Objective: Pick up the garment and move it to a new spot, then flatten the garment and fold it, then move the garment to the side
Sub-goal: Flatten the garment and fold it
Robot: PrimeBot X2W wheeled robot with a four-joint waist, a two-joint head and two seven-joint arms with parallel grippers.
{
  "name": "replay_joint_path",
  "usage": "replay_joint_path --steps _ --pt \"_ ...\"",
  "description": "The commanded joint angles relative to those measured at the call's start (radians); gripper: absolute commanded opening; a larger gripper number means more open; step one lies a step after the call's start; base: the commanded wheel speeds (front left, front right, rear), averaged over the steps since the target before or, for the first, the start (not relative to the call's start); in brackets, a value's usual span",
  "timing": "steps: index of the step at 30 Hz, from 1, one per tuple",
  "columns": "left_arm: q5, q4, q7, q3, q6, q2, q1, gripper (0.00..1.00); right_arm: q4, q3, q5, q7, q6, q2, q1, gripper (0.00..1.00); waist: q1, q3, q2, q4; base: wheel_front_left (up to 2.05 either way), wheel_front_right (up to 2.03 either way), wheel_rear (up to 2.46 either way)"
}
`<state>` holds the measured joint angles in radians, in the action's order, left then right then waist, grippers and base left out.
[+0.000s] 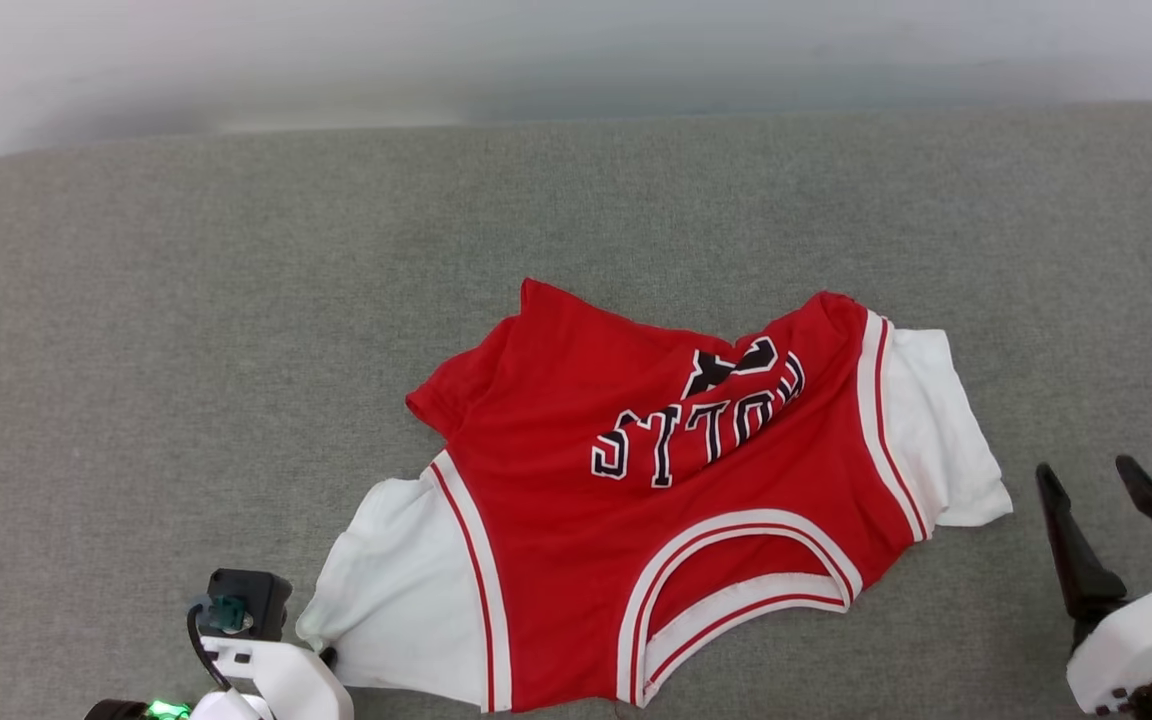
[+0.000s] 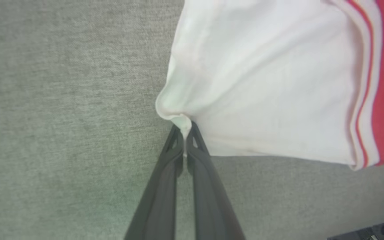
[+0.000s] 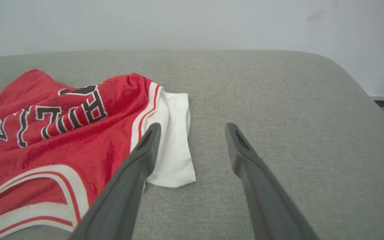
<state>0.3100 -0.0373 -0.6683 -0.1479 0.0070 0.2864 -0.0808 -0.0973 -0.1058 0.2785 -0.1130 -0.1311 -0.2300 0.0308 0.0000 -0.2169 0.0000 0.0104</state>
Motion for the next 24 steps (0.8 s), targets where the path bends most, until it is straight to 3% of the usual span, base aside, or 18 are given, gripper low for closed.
replay_joint_path --steps 1,6,15,24 --pt "0.002 0.009 0.011 -0.001 0.0 -0.004 -0.019 0.0 -0.002 -0.005 -0.01 -0.036 0.001 -0.019 0.017 1.0 0.0 0.024 0.0 -0.009 0.0 0.0 0.0" --pt "0.017 -0.101 0.038 0.024 0.012 0.0 -0.027 0.0 -0.03 -0.023 -0.013 -0.214 0.001 -0.053 0.045 1.0 0.0 0.062 0.0 -0.033 0.0 0.0 0.0" --pt "0.004 -0.338 -0.005 0.031 0.035 0.025 -0.059 0.0 -0.049 -0.047 -0.026 -0.579 0.001 -0.088 -0.02 1.0 0.0 0.05 0.0 -0.079 0.0 0.0 0.0" --pt "-0.009 -0.429 -0.026 0.001 0.038 0.022 -0.036 0.0 0.049 -0.026 -0.046 -0.752 0.001 -0.108 -0.12 1.0 0.0 -0.009 0.0 -0.127 0.0 0.0 0.0"
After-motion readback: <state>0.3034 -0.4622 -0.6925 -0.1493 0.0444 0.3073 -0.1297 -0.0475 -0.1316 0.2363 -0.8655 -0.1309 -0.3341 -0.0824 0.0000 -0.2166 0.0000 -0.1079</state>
